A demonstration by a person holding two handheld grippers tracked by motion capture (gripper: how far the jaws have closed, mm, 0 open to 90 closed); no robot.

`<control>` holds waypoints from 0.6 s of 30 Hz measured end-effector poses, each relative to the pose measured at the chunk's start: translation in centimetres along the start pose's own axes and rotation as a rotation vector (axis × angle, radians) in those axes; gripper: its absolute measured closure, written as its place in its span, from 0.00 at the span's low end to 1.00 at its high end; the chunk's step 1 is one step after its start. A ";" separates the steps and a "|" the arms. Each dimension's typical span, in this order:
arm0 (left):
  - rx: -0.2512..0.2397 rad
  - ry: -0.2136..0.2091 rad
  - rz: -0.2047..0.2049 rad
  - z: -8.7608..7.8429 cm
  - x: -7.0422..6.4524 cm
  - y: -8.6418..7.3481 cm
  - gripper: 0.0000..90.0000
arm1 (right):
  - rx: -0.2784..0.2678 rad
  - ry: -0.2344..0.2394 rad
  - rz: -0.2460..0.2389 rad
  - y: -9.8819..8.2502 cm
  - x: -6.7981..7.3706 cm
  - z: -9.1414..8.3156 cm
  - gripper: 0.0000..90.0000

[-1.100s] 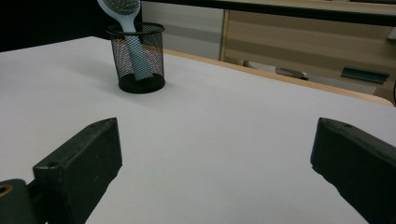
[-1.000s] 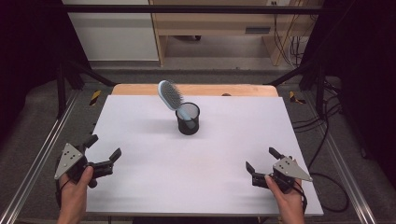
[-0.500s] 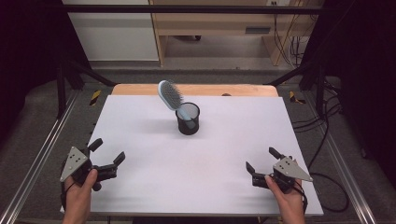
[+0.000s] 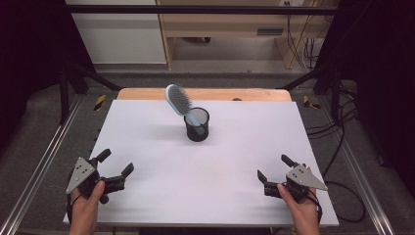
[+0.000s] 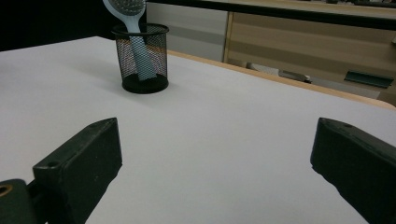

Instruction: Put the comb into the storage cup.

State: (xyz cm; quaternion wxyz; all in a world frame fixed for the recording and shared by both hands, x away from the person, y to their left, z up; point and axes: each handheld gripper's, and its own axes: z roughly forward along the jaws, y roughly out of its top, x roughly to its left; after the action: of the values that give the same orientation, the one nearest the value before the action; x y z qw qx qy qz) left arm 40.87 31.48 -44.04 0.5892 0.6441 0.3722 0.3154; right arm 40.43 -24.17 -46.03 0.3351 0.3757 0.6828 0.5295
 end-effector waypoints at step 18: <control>0.039 -0.044 0.000 0.0 -1.0 -1.4 0.02 | -0.001 0.022 -0.003 -0.1 0.0 -0.1 0.03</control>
State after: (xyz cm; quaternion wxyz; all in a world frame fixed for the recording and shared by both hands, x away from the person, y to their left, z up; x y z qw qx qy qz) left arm 40.21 30.71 -45.36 0.5847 0.6622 0.3652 0.2938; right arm 40.36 -24.21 -46.09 0.3286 0.3689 0.6867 0.5333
